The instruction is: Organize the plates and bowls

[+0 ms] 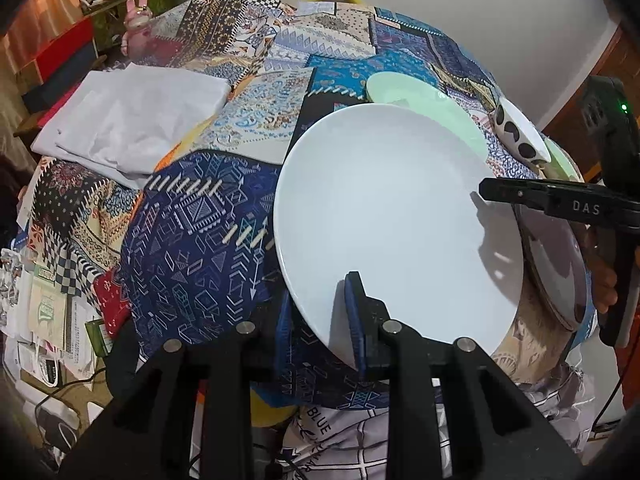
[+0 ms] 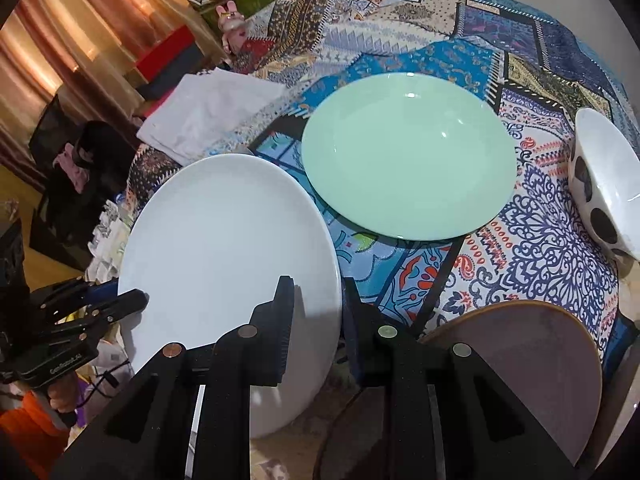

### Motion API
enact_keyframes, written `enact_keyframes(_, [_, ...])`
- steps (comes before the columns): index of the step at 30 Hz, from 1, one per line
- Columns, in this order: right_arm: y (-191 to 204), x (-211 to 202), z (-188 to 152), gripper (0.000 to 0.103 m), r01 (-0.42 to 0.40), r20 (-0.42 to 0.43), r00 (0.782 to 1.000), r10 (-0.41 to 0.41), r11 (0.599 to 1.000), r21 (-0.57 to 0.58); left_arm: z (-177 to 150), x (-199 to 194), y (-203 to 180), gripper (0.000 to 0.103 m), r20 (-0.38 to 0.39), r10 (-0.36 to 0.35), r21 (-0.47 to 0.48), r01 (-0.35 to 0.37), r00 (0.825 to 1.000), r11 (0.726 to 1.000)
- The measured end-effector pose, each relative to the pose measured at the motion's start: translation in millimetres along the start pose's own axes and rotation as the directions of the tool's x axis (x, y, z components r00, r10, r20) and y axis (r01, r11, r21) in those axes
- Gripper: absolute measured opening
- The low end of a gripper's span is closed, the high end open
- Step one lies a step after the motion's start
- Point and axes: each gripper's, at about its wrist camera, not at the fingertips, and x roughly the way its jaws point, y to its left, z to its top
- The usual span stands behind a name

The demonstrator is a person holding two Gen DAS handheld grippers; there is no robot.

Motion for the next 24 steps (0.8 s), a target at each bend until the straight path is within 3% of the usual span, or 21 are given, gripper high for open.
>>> enact_keyframes(10, [-14.6,-30.7,-8.8,0.022,0.018,0.075,0.997,-0.023,0.998,0.058,17.4,-14.3,-27.7,0.026,0.060,0.002,0.064,-0.006,0.998,0.998])
enact_keyframes(24, [-47.2,-75.4,-31.2,0.022,0.052,0.148,0.986,-0.074,0.987,0.149,36.7,-24.9,-78.1,0.026,0.109,-0.071,0.148,0.055,0.991,0.987])
